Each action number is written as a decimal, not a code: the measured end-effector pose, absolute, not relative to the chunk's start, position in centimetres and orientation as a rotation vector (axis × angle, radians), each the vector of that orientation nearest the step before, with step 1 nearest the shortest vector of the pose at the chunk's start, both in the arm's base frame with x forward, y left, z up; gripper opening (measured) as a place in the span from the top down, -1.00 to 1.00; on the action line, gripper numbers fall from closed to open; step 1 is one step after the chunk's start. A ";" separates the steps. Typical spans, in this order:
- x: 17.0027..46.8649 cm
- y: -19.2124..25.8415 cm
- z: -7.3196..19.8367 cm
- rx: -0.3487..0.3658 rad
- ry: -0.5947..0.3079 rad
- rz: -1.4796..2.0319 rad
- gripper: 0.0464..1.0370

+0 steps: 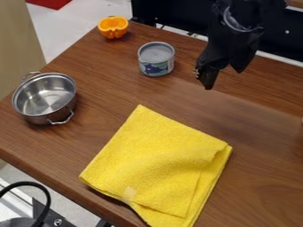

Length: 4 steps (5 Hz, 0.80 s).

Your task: Move the yellow clothing to the upper side of the table

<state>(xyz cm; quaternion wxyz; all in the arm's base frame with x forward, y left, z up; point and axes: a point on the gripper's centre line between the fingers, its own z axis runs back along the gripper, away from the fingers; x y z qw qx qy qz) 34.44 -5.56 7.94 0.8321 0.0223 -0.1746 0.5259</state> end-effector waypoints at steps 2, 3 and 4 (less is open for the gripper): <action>32.4 -5.3 5.7 0.093 -0.353 1.051 -0.92; 30.8 -4.9 6.8 0.071 -0.347 0.920 -0.92; 28.5 -4.2 6.8 0.053 -0.268 0.662 -0.92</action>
